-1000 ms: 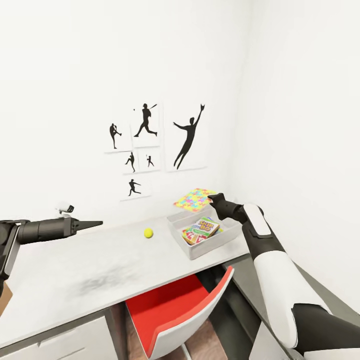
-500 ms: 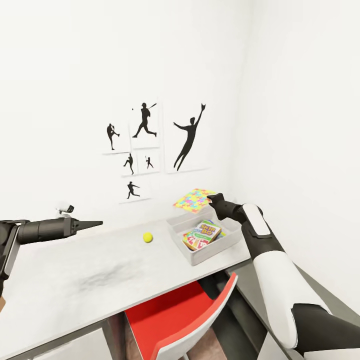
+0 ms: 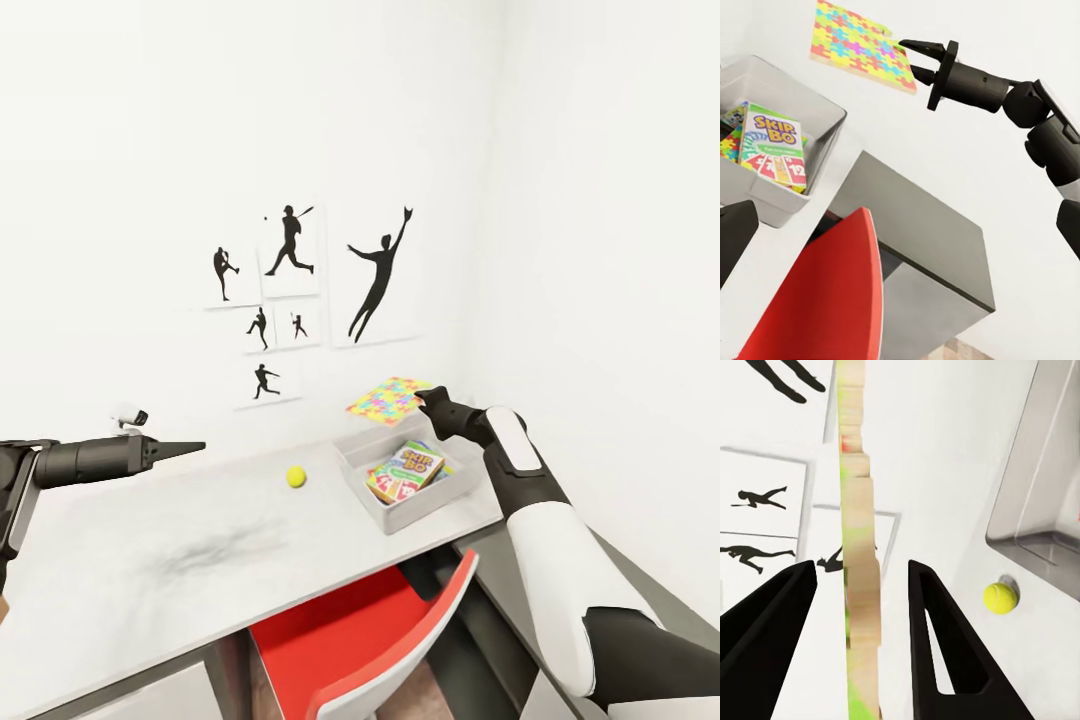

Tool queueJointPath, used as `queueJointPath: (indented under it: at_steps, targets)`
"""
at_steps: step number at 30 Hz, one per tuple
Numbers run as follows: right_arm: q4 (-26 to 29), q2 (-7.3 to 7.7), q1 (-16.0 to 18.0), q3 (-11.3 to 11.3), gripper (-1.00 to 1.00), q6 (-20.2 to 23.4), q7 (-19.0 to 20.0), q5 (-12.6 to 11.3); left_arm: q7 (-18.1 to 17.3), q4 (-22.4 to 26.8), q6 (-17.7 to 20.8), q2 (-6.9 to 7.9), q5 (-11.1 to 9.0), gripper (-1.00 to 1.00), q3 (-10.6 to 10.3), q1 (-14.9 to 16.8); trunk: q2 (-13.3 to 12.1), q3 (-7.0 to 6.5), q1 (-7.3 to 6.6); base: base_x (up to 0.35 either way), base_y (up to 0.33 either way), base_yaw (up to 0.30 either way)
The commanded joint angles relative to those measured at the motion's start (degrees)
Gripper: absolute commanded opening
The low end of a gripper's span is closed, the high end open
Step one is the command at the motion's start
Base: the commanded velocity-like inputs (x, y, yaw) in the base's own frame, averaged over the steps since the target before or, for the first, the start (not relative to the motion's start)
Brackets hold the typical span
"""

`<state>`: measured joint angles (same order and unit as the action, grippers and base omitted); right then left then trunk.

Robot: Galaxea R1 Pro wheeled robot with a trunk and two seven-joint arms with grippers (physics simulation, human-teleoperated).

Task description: Put all the toys in the child's room - the three board games (two on the bed and one on the table), the two jigsaw puzzles on the table, and the tennis ball on the table - inside the toy box on the table in the child's room.

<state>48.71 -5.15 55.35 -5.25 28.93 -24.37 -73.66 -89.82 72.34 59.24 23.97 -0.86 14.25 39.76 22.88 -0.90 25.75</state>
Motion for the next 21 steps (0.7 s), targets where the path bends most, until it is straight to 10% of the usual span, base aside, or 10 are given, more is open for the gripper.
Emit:
queueJointPath:
  at_steps: [1, 21]
  targets:
    - [0.01, -0.09, 0.02, -0.19, -1.0, 0.16, -0.5, -0.47, -0.18, -0.02, 0.61, 0.02, -0.02, 1.0, -0.01, -0.01, 0.04, 0.03, 0.04, 0.116, 0.071, 0.0]
    - [-0.81, -0.09, 0.02, -0.18, -1.0, 0.03, -0.31, -0.5, -0.18, 0.0, 0.61, 0.0, -0.02, 1.0, -0.06, 0.0, 0.04, 0.21, 0.04, 0.033, 0.025, 0.031]
